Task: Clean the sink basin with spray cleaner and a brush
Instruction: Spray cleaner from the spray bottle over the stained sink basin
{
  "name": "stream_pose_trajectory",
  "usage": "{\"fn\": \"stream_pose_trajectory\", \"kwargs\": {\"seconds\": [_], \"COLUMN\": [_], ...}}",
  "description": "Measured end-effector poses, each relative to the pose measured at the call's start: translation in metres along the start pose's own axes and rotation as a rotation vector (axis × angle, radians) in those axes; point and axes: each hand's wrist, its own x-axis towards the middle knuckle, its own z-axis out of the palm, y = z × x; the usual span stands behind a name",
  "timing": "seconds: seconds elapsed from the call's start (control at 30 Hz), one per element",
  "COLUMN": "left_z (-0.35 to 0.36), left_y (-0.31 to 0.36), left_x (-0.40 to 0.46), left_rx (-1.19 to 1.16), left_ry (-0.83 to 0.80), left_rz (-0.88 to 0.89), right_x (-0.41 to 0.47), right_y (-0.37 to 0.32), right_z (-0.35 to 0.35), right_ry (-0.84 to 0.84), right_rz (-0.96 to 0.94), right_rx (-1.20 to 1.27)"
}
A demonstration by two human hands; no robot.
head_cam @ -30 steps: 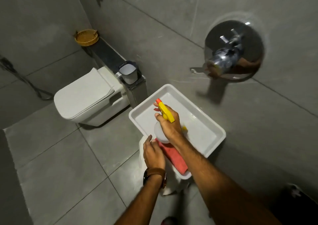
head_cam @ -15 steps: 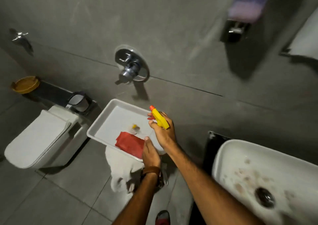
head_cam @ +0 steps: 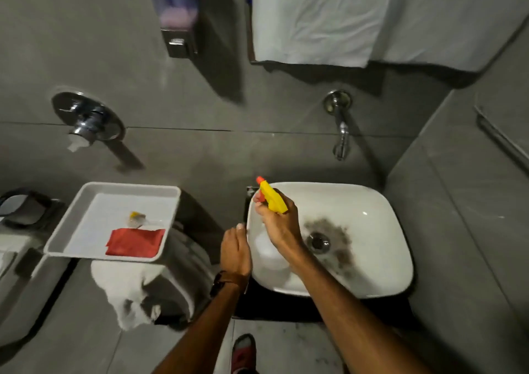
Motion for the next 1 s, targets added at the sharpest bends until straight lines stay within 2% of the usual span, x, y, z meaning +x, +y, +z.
{"fn": "stream_pose_trajectory", "kwargs": {"seconds": [0.07,0.17,0.27,0.37,0.57,0.73,0.9,1.0], "left_z": [0.009,0.021,0.037,0.048,0.055,0.059,0.060,0.061], "left_y": [-0.010,-0.026,-0.035,-0.040,-0.049,-0.051,-0.052,-0.052], "left_x": [-0.005,-0.008,-0.010,-0.007,0.005,0.005,0.005,0.005], "left_rx": [0.136,0.245,0.198,0.171,0.166,0.152,0.163,0.191], "left_ry": [-0.066,-0.173,-0.224,-0.164,-0.091,-0.054,-0.039,-0.020], "left_rz": [0.063,0.085,0.077,0.031,-0.034,-0.017,-0.003,0.006], "right_x": [-0.014,-0.039,-0.067,-0.090,-0.099,-0.079,-0.034,-0.009], "right_y": [0.003,0.015,0.041,0.070,0.096,0.089,0.077,0.069], "right_z": [-0.040,-0.095,-0.127,-0.139,-0.133,-0.123,-0.112,-0.121], "right_ry": [0.071,0.003,-0.063,-0.102,-0.051,-0.086,0.032,0.047], "right_rz": [0.062,0.215,0.392,0.503,0.530,0.505,0.526,0.481], "right_rx": [-0.119,-0.263,-0.327,-0.386,-0.396,-0.345,-0.293,-0.295]}}
